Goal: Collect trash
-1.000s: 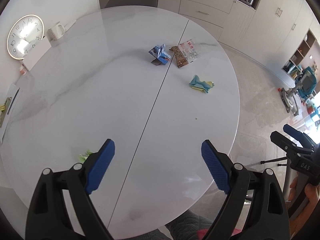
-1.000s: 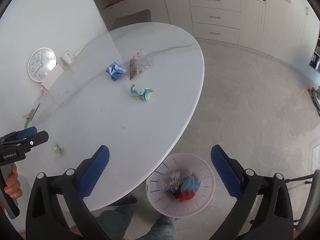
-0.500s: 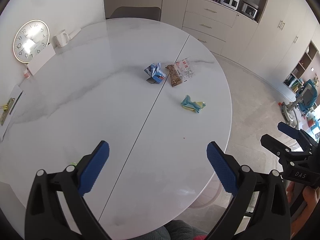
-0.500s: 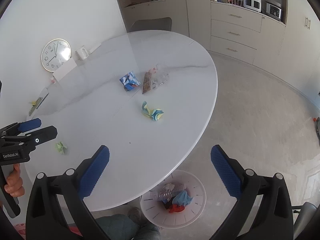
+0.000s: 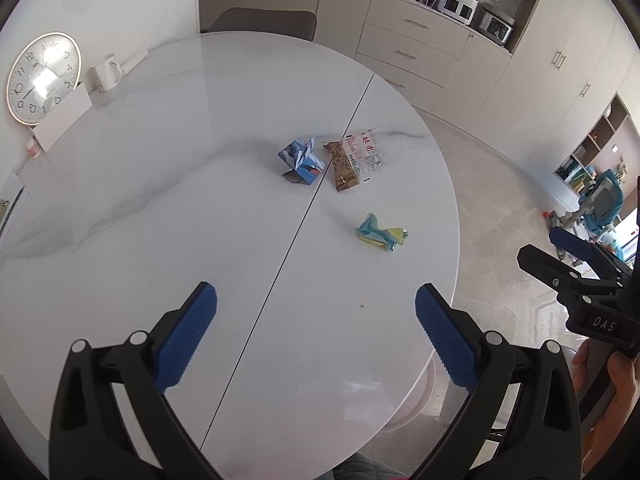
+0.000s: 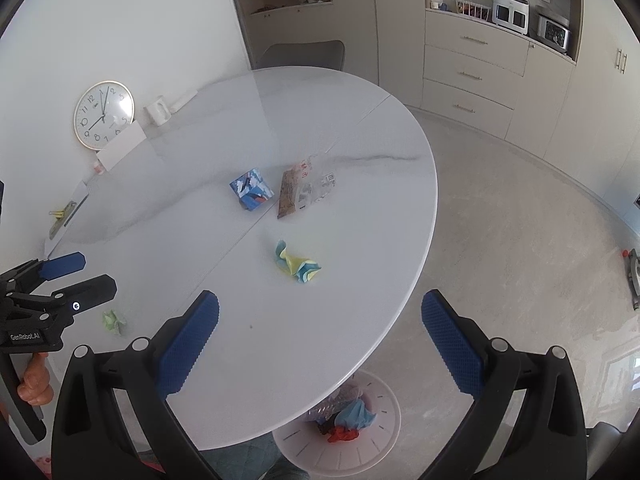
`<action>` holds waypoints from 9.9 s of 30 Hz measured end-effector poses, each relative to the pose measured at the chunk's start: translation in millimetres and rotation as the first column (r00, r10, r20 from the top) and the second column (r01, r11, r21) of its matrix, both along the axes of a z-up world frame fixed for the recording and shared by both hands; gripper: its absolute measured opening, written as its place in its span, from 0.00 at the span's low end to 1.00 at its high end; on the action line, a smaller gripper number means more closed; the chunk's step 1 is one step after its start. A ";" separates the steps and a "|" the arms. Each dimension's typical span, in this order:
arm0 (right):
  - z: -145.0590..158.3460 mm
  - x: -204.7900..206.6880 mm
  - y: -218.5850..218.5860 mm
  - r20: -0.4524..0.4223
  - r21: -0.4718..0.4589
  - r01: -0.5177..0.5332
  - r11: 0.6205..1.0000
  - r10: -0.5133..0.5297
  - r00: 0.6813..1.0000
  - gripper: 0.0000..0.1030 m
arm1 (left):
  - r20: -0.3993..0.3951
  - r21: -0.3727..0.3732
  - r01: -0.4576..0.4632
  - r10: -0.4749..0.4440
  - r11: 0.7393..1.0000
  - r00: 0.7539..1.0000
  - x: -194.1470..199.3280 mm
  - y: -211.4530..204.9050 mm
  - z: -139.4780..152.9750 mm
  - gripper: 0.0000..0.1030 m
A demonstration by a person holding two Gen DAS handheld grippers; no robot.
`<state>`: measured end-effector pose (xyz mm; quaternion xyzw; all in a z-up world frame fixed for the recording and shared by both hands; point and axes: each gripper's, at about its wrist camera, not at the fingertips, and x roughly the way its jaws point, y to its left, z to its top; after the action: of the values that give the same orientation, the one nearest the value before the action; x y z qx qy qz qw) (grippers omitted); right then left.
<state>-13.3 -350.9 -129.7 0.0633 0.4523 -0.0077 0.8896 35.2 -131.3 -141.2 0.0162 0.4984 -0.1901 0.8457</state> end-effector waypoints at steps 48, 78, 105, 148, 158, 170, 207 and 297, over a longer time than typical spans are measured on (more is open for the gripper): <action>-134.1 220.8 -57.9 -0.197 0.194 -0.077 0.978 0.115 0.974 0.32 | -0.248 0.028 -0.685 0.669 0.728 0.701 206.4 -70.5 -112.6 0.92; -123.0 225.2 -63.2 -0.150 0.201 -0.108 0.974 0.139 0.979 0.32 | -0.188 0.130 -0.499 0.516 0.857 0.836 228.6 -80.2 -120.6 0.47; -32.3 -47.6 -102.2 -0.026 0.173 -0.067 0.983 0.073 0.997 0.32 | -0.074 -0.018 0.056 -0.057 0.998 0.996 -23.4 -118.2 -24.1 0.47; -230.8 -104.6 -23.8 -0.341 0.228 -0.222 0.948 0.292 0.894 0.84 | -0.039 0.141 -0.199 0.206 0.970 0.978 -144.7 -29.1 -15.3 0.88; -112.4 -115.8 -30.1 -0.249 0.056 -0.174 0.983 0.183 0.951 0.98 | 0.004 0.112 -0.185 0.186 0.976 0.983 -133.0 -4.0 4.5 0.92; -44.5 -103.9 -12.6 -0.151 0.005 -0.154 0.988 0.153 0.977 0.98 | 0.058 0.107 -0.208 0.202 0.972 0.978 -122.1 34.4 12.3 0.92; -56.1 -30.6 66.2 -0.179 0.020 0.014 1.000 -0.010 0.984 0.98 | -0.123 0.167 -0.082 0.104 0.982 0.987 -7.0 146.8 -149.1 0.43; -69.3 -162.6 -82.9 -0.161 0.140 -0.157 0.978 0.179 0.971 0.34 | -0.121 0.015 0.192 -0.189 0.981 0.975 -138.9 -102.5 -54.2 0.72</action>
<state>-175.9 -433.9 -199.0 0.0800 0.5311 0.0912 0.8386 -103.7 -233.8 -195.4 0.0639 0.5464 -0.2642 0.7922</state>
